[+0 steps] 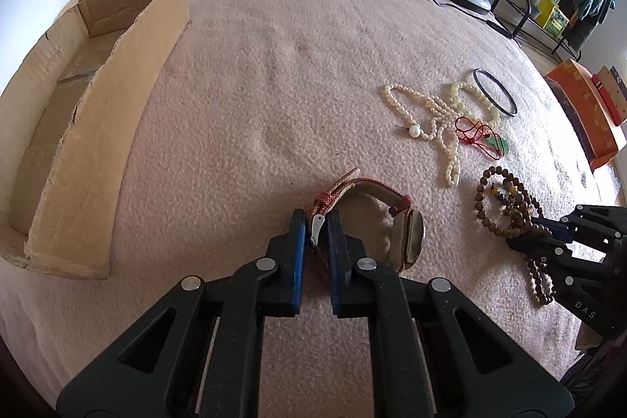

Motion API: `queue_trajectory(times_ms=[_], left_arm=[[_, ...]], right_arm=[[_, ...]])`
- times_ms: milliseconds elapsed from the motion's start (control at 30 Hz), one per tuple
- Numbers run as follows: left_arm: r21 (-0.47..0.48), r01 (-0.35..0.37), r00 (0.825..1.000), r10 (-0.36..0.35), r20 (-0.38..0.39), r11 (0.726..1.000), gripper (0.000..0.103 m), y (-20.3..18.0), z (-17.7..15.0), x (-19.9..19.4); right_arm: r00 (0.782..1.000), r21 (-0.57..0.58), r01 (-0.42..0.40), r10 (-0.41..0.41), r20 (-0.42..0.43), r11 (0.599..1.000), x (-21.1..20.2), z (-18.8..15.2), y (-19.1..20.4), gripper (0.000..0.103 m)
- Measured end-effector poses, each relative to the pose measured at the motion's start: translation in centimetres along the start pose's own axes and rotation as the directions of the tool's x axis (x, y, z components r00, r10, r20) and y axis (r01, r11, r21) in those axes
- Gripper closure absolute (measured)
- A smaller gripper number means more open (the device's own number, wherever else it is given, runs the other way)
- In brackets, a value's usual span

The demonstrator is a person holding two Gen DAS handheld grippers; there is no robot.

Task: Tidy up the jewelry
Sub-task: 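Grasp the red-strap watch with the left gripper while the right grasps the wooden bead necklace, then carry the watch with the left gripper while the right carries the beads over the box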

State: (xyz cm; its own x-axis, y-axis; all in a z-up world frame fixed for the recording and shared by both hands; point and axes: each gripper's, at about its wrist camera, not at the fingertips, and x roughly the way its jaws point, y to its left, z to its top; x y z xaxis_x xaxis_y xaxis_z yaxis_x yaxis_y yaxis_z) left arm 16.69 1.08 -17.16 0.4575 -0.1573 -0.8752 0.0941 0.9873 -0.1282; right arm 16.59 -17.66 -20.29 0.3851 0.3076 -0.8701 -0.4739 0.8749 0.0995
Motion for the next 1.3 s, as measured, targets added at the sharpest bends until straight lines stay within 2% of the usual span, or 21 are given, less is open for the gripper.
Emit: queue_trajectory(times_ms=[233,267,600,967,1300], left_arm=[[-0.005,0.006,1.000,-0.006,0.016,1.000,0.095,-0.2,0.2,-0.9],[-0.005,0.007,1.000,-0.007,0.021,1.000,0.095,-0.2,0.2,-1.1],[-0.005,0.019,0.996,-0.019,0.082,1.000,0.095,-0.4,0.9,-3.5],[-0.011,0.028,0.988,-0.026,0.152,1.000,0.095,-0.1,1.4,-6.3],[-0.043,0.033,0.978,-0.023,0.208,0.999,0.095,1.4,1.9,-9.1]], right_arm=[[1.000,0.002,0.018,-0.018,0.015,1.000,-1.0,0.2,0.1,0.095],[1.000,0.004,0.018,-0.019,0.022,1.000,-1.3,0.3,0.0,0.098],[0.992,0.063,0.026,-0.034,0.119,0.998,-4.5,1.4,-0.8,0.099],[0.966,0.100,0.011,-0.037,0.255,0.995,-9.0,3.0,-0.4,0.099],[0.946,0.080,-0.015,-0.012,0.324,0.997,-11.0,5.3,1.8,0.099]])
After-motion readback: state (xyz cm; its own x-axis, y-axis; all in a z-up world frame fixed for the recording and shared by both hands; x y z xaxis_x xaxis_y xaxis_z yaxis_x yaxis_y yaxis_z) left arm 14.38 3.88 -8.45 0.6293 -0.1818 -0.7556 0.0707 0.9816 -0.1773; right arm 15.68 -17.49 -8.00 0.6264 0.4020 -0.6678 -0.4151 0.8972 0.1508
